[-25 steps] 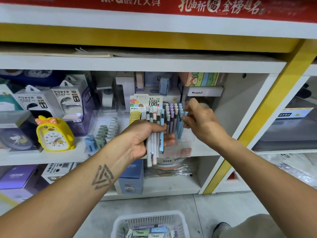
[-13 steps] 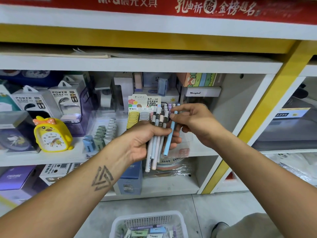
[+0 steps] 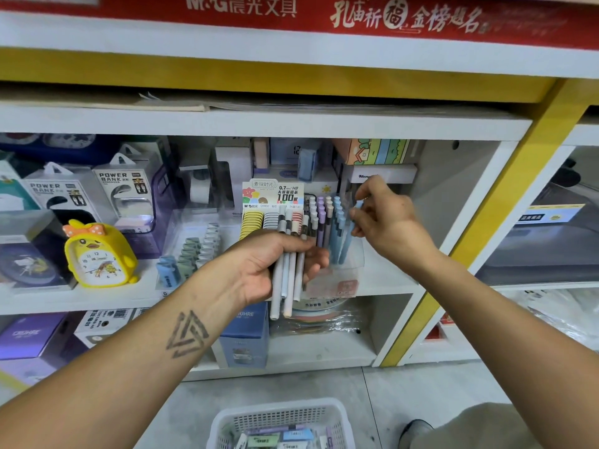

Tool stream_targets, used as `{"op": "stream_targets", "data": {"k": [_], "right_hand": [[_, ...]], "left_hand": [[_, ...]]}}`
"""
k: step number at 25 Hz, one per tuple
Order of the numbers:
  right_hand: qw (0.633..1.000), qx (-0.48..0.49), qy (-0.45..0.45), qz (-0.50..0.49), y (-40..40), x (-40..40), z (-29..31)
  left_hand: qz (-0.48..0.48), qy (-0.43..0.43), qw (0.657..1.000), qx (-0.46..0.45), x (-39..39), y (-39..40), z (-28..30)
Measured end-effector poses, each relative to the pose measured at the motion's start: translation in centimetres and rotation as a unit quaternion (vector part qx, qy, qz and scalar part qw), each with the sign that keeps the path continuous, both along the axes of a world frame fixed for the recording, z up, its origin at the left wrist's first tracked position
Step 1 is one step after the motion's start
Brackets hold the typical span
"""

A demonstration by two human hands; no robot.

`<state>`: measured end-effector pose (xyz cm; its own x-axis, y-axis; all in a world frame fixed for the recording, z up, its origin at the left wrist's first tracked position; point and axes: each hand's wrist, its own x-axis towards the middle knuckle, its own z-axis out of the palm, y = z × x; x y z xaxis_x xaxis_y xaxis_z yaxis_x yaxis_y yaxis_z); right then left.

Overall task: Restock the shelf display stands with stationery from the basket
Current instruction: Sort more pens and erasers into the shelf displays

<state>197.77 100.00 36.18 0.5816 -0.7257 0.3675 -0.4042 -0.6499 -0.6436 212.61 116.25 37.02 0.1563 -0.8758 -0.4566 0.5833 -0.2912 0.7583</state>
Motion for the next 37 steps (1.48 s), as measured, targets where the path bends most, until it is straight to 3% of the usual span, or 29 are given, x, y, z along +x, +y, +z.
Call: {"op": "stream_targets", "data": {"k": [7,13,18,20,21,24,29,33,37], "right_hand": [[0.998,-0.046,0.019,0.034,-0.1,0.0,-1.1],[0.984,-0.091,0.077,0.129,1.6,-0.1,-1.2],[0.978,-0.184,0.088,0.044,1.3,0.1,-0.6],[0.991,-0.12,0.046,0.035,1.7,0.4,0.0],[0.998,-0.035,0.003,0.044,2.0,0.6,0.4],[0.962,0.231,-0.101,0.106,3.0,1.2,1.1],[0.927,0.313,-0.193,0.078,3.0,1.6,1.9],[0.936,0.224,-0.271,-0.011,1.7,0.7,3.3],[0.98,0.094,-0.176,0.026,1.8,1.1,2.5]], "left_hand": [[0.013,-0.003,1.0,-0.003,0.0,0.0,0.0],[0.018,-0.005,1.0,-0.012,0.1,-0.1,-0.2],[-0.007,-0.011,1.0,-0.017,0.2,0.0,-0.3],[-0.006,-0.012,1.0,-0.023,0.2,0.0,-0.4],[-0.003,-0.012,1.0,-0.024,0.2,-0.1,-0.4],[-0.009,-0.015,0.999,-0.028,0.0,-0.1,-0.4],[-0.011,0.013,0.999,-0.034,-0.1,-0.3,-0.3],[0.022,0.015,0.999,-0.025,0.5,0.0,0.1],[0.031,-0.043,0.998,-0.023,1.5,0.3,0.0]]}}
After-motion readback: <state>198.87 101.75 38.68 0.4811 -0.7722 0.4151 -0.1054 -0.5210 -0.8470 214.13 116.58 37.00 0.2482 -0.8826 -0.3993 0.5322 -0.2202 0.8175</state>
